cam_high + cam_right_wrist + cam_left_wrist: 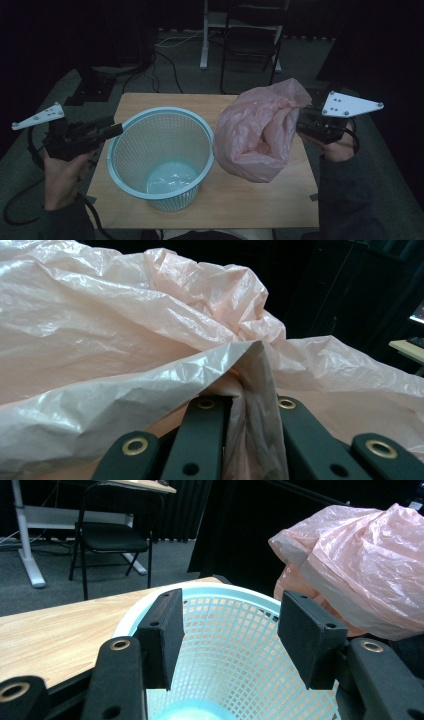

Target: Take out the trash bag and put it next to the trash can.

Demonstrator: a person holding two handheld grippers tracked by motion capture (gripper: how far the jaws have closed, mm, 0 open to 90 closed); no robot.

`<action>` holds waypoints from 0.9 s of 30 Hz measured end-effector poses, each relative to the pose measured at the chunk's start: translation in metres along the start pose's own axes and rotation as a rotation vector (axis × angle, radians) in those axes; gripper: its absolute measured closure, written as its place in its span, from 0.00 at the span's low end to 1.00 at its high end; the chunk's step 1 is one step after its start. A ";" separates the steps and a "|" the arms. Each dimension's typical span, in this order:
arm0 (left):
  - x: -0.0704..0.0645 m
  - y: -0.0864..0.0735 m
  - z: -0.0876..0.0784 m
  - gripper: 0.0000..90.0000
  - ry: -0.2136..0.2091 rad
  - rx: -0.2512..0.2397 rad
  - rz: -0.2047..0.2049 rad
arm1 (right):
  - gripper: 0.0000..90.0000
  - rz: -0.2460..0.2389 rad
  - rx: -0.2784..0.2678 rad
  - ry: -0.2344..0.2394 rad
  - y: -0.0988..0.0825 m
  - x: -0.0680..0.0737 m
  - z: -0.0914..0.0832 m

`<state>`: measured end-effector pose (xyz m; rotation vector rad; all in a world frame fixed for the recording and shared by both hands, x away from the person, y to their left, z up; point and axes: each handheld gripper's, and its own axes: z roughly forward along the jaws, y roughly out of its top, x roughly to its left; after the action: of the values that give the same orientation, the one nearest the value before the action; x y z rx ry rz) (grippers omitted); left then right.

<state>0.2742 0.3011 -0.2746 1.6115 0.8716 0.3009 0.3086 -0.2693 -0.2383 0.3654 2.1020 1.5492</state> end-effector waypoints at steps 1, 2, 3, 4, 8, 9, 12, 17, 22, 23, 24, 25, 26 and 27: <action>0.000 0.000 0.000 0.49 0.000 0.000 0.000 | 0.99 -0.001 0.002 0.001 -0.001 0.000 0.000; 0.000 0.000 0.000 0.49 0.000 0.000 0.000 | 0.99 0.001 0.004 0.002 -0.001 0.000 0.001; 0.000 0.000 0.000 0.49 -0.001 -0.001 -0.001 | 0.99 0.002 0.005 0.002 -0.002 0.000 0.001; 0.000 0.000 0.000 0.49 -0.001 -0.001 0.000 | 0.99 0.005 0.004 0.003 -0.003 0.000 0.002; 0.000 0.000 0.000 0.49 0.000 -0.001 0.000 | 0.99 0.011 0.011 0.008 -0.007 -0.001 0.004; 0.000 0.000 0.000 0.49 0.000 -0.001 0.000 | 0.99 0.011 0.011 0.009 -0.008 -0.001 0.004; 0.000 0.000 0.000 0.49 -0.001 0.000 0.000 | 0.98 0.018 0.015 0.011 -0.011 -0.001 0.005; 0.000 0.000 0.000 0.49 -0.001 0.001 -0.001 | 0.99 0.035 0.006 0.018 -0.017 -0.001 0.005; 0.000 0.000 0.000 0.49 -0.002 0.001 0.000 | 0.99 0.053 0.000 0.023 -0.024 -0.002 0.006; 0.000 0.000 0.000 0.49 -0.002 0.001 0.000 | 0.99 0.056 0.003 0.022 -0.025 -0.002 0.006; 0.000 0.000 0.000 0.49 -0.001 0.001 -0.001 | 0.99 0.056 0.004 0.022 -0.026 -0.002 0.006; 0.000 0.000 0.000 0.49 -0.001 0.001 -0.001 | 0.98 0.058 0.005 0.021 -0.027 -0.002 0.006; 0.000 0.000 0.000 0.49 -0.001 0.001 -0.001 | 0.98 0.061 0.007 0.022 -0.028 -0.002 0.006; 0.000 0.000 0.000 0.49 -0.002 0.001 -0.001 | 0.99 0.061 0.008 0.022 -0.029 -0.002 0.007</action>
<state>0.2743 0.3013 -0.2748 1.6122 0.8716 0.2981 0.3160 -0.2742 -0.2668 0.4204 2.1329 1.5862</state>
